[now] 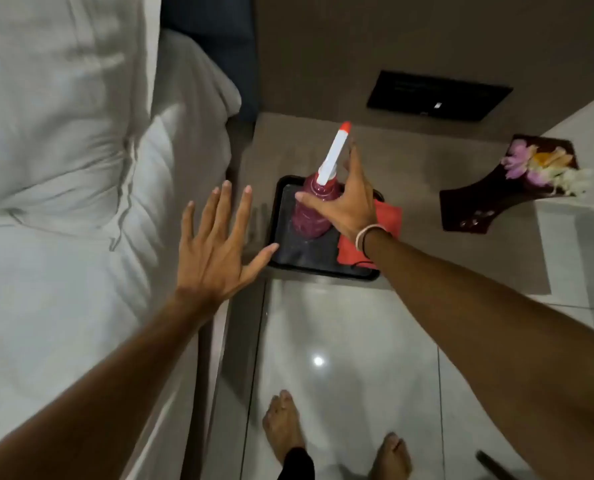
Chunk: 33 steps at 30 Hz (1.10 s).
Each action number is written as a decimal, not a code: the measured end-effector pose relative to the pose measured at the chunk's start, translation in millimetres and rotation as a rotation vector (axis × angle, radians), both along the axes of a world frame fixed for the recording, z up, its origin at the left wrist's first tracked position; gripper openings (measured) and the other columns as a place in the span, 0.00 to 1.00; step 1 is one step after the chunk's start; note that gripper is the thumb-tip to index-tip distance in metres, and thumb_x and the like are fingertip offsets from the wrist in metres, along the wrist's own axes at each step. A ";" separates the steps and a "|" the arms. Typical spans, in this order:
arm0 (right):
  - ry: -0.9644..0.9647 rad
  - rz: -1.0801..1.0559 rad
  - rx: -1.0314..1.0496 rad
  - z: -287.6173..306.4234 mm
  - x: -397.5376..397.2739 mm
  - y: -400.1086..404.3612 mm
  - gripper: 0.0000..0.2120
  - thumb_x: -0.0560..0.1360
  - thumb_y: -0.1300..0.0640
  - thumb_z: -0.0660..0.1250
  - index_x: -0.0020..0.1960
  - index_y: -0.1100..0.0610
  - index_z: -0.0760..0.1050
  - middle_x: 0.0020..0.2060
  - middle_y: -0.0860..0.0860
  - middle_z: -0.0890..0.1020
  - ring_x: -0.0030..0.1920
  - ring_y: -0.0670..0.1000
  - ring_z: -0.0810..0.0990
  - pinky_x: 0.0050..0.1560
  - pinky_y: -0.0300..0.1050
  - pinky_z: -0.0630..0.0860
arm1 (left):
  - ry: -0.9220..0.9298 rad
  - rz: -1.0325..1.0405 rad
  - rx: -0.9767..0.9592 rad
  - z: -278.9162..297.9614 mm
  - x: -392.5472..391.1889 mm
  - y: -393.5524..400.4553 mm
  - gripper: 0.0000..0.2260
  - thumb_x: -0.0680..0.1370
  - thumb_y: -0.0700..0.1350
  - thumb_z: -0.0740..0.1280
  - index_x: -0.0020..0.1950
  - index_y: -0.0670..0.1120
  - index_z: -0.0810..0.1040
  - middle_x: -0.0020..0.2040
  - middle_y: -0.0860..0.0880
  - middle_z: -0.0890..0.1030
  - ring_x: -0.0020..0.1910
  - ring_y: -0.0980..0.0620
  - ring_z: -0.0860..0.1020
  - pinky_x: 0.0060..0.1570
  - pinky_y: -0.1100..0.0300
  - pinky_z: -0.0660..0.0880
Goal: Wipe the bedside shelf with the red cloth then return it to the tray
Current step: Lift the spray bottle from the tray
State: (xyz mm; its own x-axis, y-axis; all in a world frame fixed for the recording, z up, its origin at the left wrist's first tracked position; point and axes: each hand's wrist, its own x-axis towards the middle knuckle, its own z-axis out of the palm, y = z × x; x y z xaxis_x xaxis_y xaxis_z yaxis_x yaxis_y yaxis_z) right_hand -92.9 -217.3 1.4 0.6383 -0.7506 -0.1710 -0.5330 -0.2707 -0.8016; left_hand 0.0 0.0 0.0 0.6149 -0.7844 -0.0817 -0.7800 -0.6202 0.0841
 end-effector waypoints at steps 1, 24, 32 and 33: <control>-0.067 0.009 0.035 -2.3 6.5 0.3 0.59 0.63 0.44 0.82 0.82 0.51 0.48 0.76 0.54 0.70 0.72 0.56 0.73 0.73 0.56 0.72 | 0.015 0.000 0.028 -1.8 1.5 1.8 0.42 0.77 0.73 0.48 0.84 0.50 0.45 0.84 0.41 0.52 0.82 0.42 0.55 0.79 0.37 0.52; -0.198 -0.671 0.164 3.3 -221.1 5.5 0.10 0.74 0.54 0.76 0.48 0.50 0.74 0.40 0.58 0.82 0.38 0.54 0.84 0.45 0.50 0.83 | -0.053 -0.250 -0.005 10.6 -117.9 -99.3 0.36 0.81 0.65 0.49 0.83 0.46 0.54 0.81 0.36 0.61 0.78 0.37 0.64 0.78 0.36 0.56; 0.002 -0.499 0.235 -24.2 -294.4 -2.7 0.12 0.71 0.49 0.77 0.42 0.48 0.72 0.39 0.59 0.84 0.38 0.60 0.86 0.46 0.57 0.85 | -0.062 -0.291 0.032 1.0 -173.9 -116.0 0.36 0.80 0.65 0.48 0.81 0.44 0.57 0.79 0.35 0.64 0.77 0.36 0.65 0.77 0.35 0.57; -0.006 -0.489 0.241 -27.0 -296.7 -3.4 0.13 0.71 0.49 0.77 0.44 0.49 0.73 0.39 0.60 0.84 0.38 0.60 0.86 0.46 0.57 0.85 | -0.064 -0.287 0.034 0.6 -177.8 -116.0 0.35 0.80 0.65 0.48 0.81 0.44 0.57 0.79 0.35 0.64 0.77 0.36 0.66 0.77 0.35 0.57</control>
